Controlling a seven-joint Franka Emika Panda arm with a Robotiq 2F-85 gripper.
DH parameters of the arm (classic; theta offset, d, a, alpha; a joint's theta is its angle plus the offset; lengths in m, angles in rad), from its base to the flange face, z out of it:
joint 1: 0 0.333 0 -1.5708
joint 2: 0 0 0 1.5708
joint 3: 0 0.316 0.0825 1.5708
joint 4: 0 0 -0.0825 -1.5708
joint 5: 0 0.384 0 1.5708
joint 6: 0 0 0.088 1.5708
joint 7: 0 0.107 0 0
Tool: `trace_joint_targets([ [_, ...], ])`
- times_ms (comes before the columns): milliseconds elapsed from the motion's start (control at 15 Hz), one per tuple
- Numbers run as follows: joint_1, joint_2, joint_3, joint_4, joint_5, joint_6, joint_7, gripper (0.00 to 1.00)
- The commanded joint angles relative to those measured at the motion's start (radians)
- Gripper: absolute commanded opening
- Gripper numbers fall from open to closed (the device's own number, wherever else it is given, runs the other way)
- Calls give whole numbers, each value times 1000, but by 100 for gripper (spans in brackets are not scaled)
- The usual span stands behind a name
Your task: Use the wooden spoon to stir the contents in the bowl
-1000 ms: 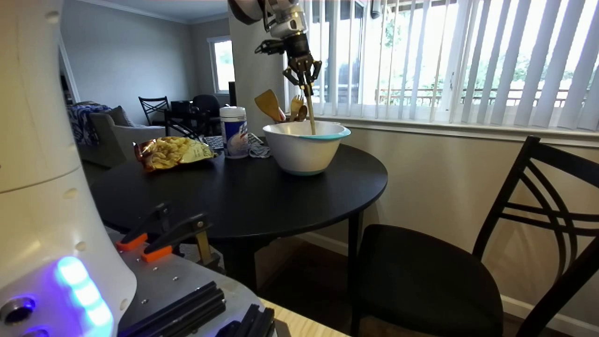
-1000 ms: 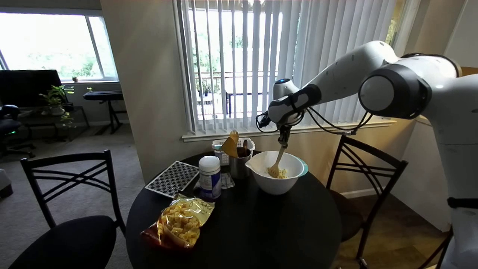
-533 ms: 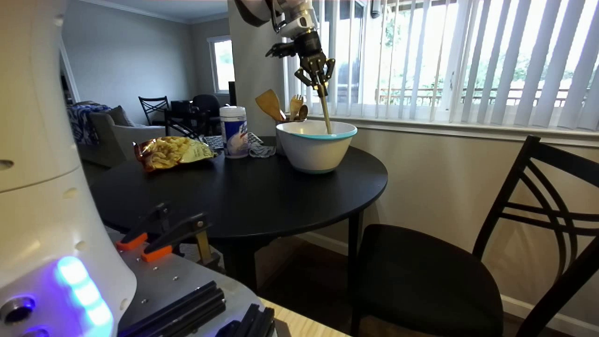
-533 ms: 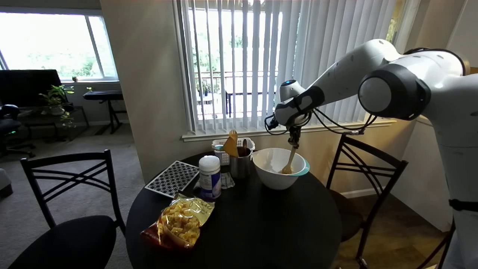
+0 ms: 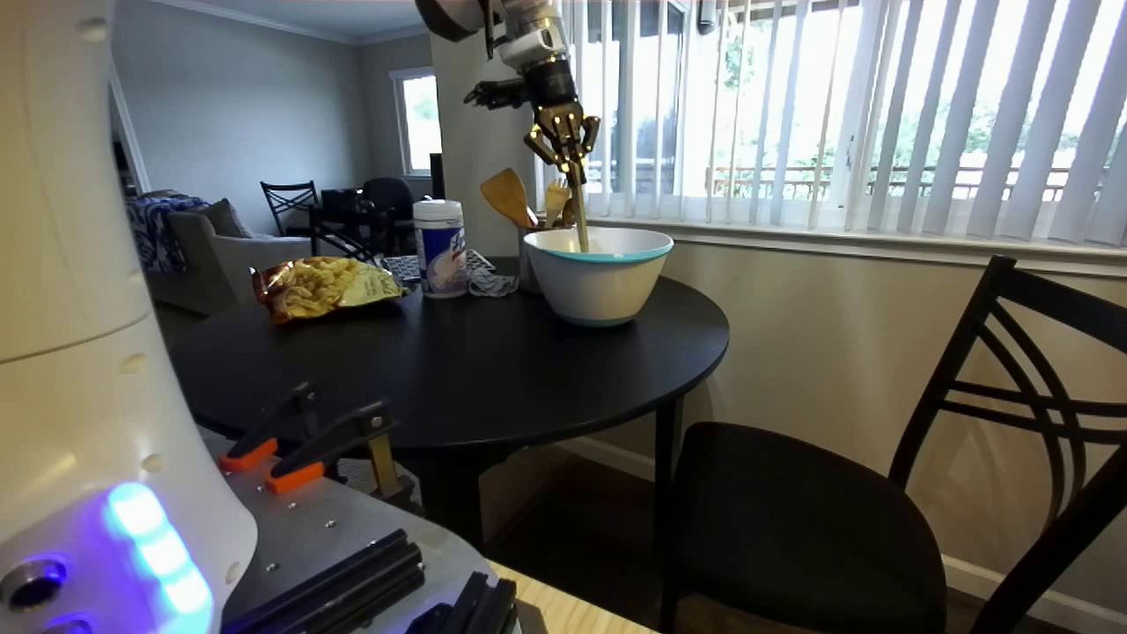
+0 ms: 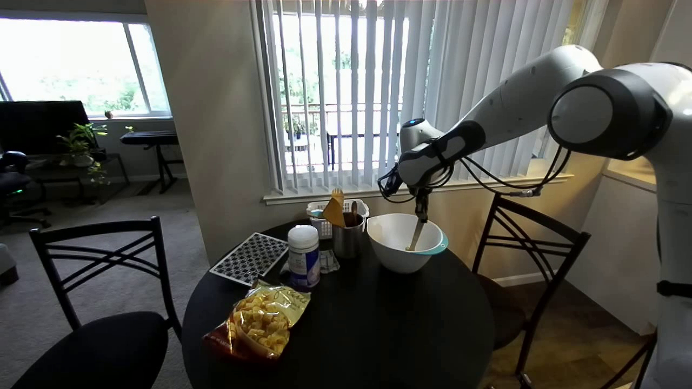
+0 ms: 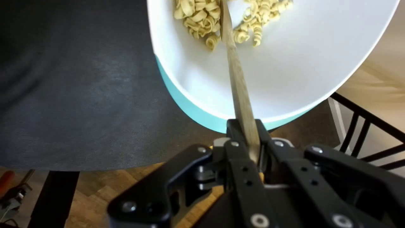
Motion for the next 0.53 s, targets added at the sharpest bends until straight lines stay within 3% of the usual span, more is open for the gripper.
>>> trace_joint_targets([
  [0, -55, -7, 113, -12, 50, 10, -92, 5],
  [200, -55, 46, 160, 52, 63, 31, -81, 5],
  [467, -43, 131, 164, 185, 50, 13, -30, 5],
])
